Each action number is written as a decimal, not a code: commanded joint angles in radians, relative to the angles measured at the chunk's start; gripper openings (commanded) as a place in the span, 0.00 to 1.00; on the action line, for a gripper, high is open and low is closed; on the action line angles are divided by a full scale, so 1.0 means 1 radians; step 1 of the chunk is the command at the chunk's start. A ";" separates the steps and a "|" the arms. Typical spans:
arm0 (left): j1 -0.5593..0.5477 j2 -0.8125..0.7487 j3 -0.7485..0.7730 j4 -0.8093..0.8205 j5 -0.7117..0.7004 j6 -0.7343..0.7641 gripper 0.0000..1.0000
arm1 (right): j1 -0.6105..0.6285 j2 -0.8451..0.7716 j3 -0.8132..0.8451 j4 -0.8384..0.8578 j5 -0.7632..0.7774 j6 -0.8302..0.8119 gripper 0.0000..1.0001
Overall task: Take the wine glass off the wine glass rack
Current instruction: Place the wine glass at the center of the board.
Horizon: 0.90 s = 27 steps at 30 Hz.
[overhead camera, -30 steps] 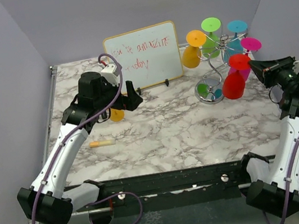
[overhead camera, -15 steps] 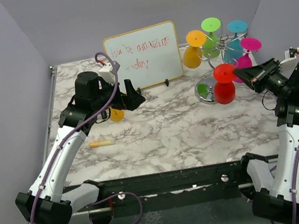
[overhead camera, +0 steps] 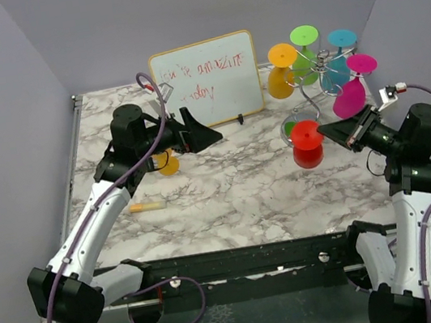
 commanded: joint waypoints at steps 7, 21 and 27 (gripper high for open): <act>-0.032 0.058 -0.076 0.150 -0.033 -0.124 0.94 | 0.146 0.072 -0.066 0.069 -0.137 -0.158 0.00; -0.171 0.145 -0.089 0.175 -0.072 -0.180 0.94 | 0.272 0.128 -0.128 0.207 -0.232 -0.147 0.00; -0.191 0.124 -0.122 0.211 -0.133 -0.194 0.94 | 0.316 0.194 -0.087 0.186 -0.232 -0.191 0.01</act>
